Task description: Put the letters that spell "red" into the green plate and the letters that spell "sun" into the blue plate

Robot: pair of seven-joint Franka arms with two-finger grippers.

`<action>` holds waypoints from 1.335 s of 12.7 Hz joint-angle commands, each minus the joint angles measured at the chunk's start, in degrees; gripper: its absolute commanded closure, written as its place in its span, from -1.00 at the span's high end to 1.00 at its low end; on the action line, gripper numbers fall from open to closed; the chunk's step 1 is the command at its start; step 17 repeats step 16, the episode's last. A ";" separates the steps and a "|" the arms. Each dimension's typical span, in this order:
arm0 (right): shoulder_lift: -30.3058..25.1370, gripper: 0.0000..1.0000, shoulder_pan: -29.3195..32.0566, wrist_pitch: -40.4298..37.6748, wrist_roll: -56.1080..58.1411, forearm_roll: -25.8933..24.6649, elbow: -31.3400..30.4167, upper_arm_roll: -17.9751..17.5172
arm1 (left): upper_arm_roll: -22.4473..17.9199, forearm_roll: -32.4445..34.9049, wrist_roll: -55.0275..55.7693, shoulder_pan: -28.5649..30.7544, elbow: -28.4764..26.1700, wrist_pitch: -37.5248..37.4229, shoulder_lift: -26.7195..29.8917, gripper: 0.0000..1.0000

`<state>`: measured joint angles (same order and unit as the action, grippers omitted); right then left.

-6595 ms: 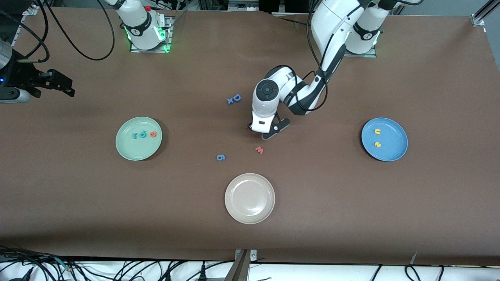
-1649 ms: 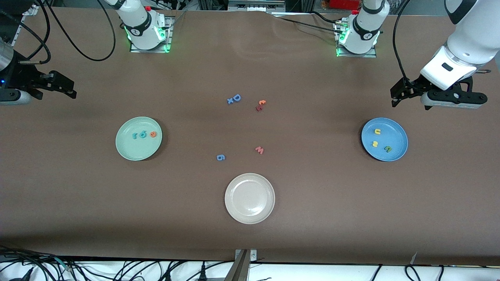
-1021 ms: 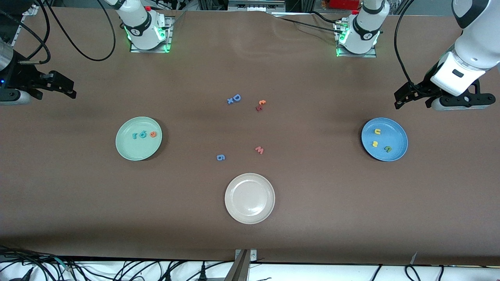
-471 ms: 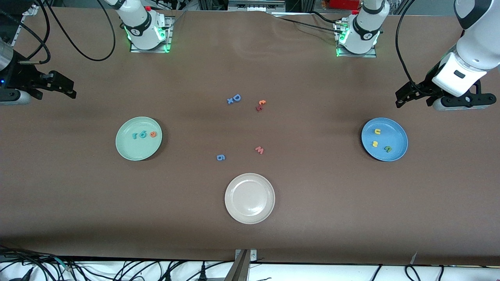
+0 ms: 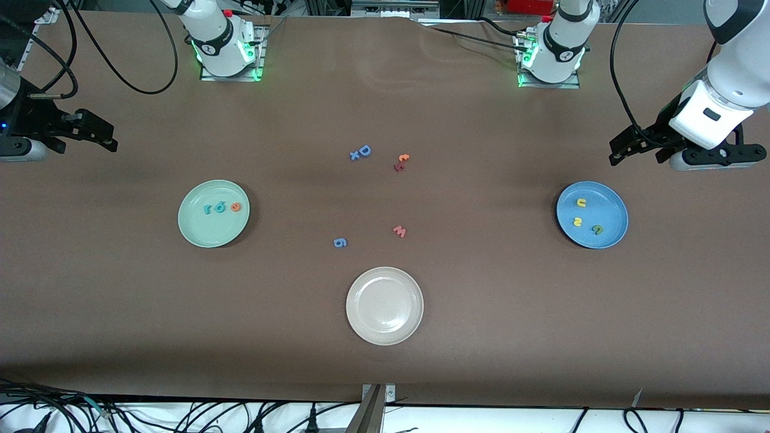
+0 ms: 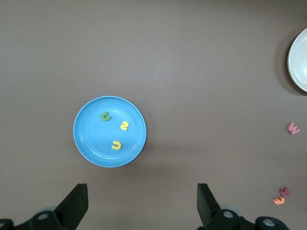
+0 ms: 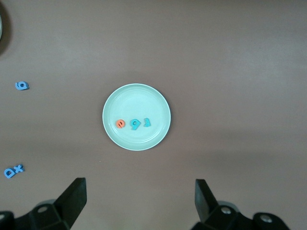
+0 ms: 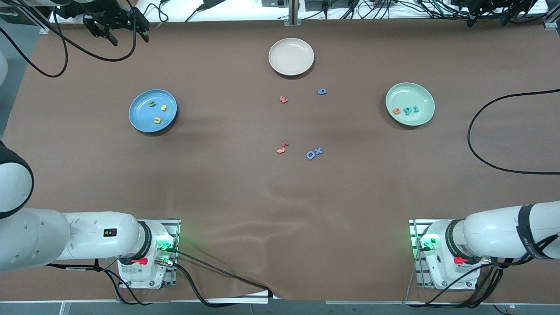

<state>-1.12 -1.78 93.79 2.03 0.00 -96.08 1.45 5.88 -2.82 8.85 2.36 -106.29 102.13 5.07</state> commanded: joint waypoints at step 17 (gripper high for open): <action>0.51 1.00 -0.24 -0.89 0.34 0.70 1.33 0.22 | 0.00 1.68 -0.23 2.30 6.71 -5.45 -3.32 1.00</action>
